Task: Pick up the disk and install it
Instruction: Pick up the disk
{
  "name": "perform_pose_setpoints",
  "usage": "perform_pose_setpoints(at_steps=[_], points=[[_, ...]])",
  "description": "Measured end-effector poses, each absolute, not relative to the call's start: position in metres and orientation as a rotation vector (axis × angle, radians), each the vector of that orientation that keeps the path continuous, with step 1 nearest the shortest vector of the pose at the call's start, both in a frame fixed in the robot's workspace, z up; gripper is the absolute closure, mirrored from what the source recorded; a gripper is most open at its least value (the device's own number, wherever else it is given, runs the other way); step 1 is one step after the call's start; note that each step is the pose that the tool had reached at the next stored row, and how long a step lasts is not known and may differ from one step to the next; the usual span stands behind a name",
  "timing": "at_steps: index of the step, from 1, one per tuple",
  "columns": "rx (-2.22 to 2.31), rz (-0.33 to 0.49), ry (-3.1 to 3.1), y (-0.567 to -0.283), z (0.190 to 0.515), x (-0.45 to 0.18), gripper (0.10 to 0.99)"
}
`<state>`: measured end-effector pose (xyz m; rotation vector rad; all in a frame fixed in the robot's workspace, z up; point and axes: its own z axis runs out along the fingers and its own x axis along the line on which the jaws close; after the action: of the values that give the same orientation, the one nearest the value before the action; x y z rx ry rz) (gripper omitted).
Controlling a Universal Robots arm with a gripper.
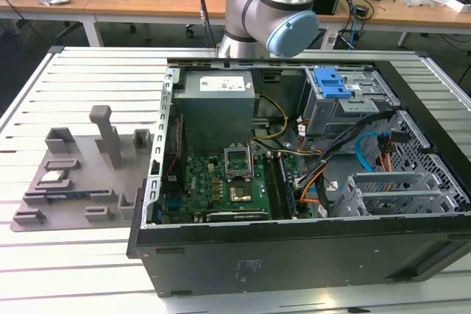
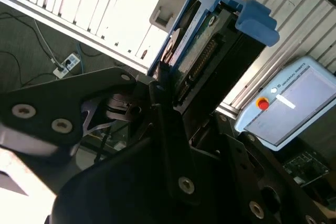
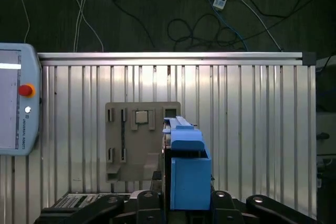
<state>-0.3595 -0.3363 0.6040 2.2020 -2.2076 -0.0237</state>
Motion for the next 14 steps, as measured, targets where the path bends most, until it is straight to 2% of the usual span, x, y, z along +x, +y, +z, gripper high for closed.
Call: perform_pose_setpoints(at_steps=[14], points=[[2.202, -0.025, -2.208, -0.336, 0.650, -0.359, 0.725]])
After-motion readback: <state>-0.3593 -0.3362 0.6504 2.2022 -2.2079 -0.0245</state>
